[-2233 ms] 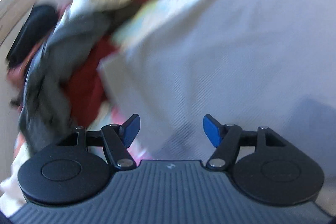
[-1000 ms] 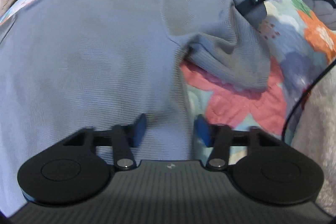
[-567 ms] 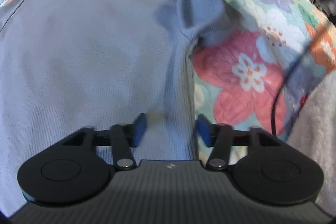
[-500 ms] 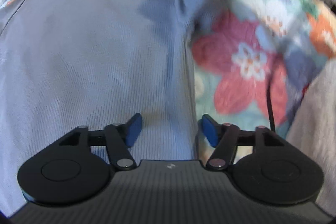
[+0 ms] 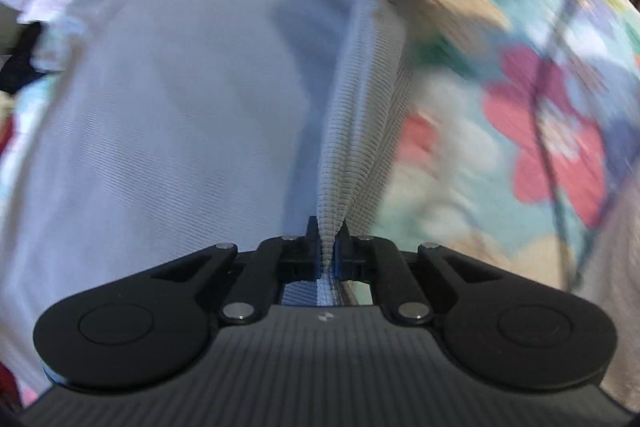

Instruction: Fold clothes

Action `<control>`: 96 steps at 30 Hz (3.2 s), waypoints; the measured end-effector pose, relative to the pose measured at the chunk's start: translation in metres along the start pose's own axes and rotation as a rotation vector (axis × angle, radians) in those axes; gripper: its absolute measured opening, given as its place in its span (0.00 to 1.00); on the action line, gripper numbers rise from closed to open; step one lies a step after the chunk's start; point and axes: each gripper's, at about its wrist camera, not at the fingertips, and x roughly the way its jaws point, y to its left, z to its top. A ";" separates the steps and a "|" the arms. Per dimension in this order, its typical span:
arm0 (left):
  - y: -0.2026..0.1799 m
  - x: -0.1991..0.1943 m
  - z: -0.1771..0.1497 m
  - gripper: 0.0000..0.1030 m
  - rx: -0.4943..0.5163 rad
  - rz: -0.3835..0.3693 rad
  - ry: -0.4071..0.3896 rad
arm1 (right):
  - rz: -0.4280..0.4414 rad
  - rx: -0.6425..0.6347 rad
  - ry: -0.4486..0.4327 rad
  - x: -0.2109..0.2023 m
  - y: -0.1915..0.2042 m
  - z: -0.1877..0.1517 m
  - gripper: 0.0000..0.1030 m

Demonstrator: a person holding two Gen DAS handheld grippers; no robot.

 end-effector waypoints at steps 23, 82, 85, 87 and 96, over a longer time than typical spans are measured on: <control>0.056 0.002 -0.030 0.68 -0.475 0.101 0.104 | -0.027 -0.176 0.005 0.125 0.017 0.083 0.07; 0.161 0.014 -0.028 0.14 -0.554 0.317 0.029 | 0.018 -0.166 0.046 0.254 0.015 0.150 0.07; 0.180 0.003 -0.037 0.14 -0.625 0.342 -0.004 | 0.017 -0.180 0.057 0.256 0.013 0.150 0.07; 0.189 0.001 -0.044 0.14 -0.666 0.321 -0.017 | 0.016 -0.181 0.064 0.259 0.011 0.149 0.07; 0.208 -0.012 -0.076 0.07 -0.732 0.277 -0.066 | 0.035 -0.177 0.083 0.269 0.010 0.148 0.07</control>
